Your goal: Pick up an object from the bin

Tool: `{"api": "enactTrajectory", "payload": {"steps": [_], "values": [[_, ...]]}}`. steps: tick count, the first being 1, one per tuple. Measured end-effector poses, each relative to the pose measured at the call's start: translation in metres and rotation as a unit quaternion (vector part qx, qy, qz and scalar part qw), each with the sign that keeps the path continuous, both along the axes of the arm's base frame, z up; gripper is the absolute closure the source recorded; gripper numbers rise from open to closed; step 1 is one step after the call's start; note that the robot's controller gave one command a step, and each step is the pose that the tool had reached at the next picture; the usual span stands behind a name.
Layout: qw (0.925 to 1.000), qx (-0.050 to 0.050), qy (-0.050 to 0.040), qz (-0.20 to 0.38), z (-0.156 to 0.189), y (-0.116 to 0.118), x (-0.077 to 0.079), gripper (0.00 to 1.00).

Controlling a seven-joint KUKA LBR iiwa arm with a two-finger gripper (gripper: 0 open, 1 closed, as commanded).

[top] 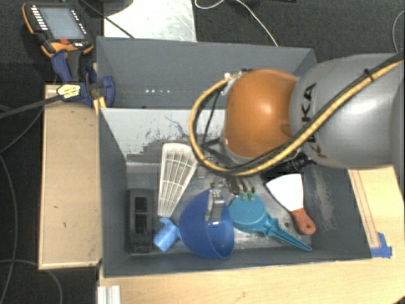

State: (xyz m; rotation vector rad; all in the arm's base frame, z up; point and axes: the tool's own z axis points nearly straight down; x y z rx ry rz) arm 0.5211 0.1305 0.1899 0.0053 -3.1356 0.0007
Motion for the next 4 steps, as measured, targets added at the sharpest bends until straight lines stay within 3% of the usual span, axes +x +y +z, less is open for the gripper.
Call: {"api": "enactTrajectory", "payload": {"steps": [1, 2, 3, 4], "values": [[1.0000, 0.001, -0.0040, -0.003, 0.005, -0.001, 0.002, 0.00], [0.9540, 0.002, -0.0032, 0.300, -0.103, 0.038, -0.025, 0.00], [0.9762, 0.002, -0.0059, 0.217, -0.054, 0.029, -0.033, 0.00], [0.9590, 0.002, -0.0053, 0.283, -0.089, 0.024, -0.042, 0.00]]}}
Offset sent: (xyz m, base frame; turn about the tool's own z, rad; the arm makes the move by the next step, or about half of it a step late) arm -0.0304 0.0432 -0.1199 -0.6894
